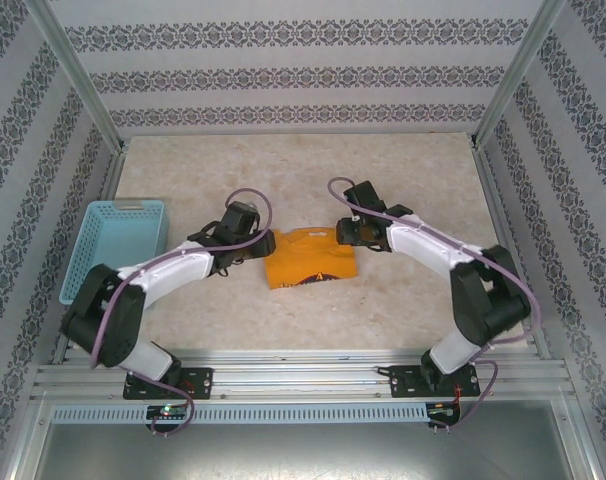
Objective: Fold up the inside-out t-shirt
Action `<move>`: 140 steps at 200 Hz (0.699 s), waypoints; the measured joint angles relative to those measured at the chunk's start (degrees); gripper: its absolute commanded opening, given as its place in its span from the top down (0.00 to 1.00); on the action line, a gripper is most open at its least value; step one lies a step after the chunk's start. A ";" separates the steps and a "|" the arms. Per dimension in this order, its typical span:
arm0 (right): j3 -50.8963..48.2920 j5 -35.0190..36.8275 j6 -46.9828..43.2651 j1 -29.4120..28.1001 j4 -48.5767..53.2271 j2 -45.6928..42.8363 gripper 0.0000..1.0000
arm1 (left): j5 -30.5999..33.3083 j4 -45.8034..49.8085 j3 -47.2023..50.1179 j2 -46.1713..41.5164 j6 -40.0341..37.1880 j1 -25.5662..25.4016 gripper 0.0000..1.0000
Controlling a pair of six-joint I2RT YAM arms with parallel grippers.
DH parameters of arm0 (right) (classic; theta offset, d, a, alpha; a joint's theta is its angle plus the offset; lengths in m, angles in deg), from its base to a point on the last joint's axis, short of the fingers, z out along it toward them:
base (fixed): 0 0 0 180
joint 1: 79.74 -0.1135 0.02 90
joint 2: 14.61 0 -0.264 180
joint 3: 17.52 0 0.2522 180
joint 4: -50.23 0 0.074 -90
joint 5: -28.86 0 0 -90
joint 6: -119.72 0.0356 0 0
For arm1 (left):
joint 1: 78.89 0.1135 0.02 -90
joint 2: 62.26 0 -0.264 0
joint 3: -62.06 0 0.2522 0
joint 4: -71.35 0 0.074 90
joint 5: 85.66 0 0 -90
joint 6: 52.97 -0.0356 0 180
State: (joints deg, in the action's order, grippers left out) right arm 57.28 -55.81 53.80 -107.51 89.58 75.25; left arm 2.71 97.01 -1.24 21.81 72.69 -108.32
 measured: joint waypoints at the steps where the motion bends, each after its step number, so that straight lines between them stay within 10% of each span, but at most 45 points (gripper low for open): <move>1: -0.04 0.07 -0.09 -0.07 0.04 -0.26 0.44 | 0.22 0.28 0.00 -0.17 0.00 -0.07 0.47; 55: -6.54 -1.79 6.01 -8.57 -4.94 -9.05 0.46 | 2.34 -0.46 1.38 -5.40 4.11 -11.47 0.48; 140: -15.30 -7.74 12.02 -3.43 -13.60 -0.20 0.47 | -2.73 -8.83 5.16 6.19 8.04 -8.55 0.49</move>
State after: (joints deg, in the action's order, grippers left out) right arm 41.98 -63.55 65.82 -110.95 75.98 75.06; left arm -0.02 88.18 3.92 28.00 80.74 -116.87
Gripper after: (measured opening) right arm 0.505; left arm 0.483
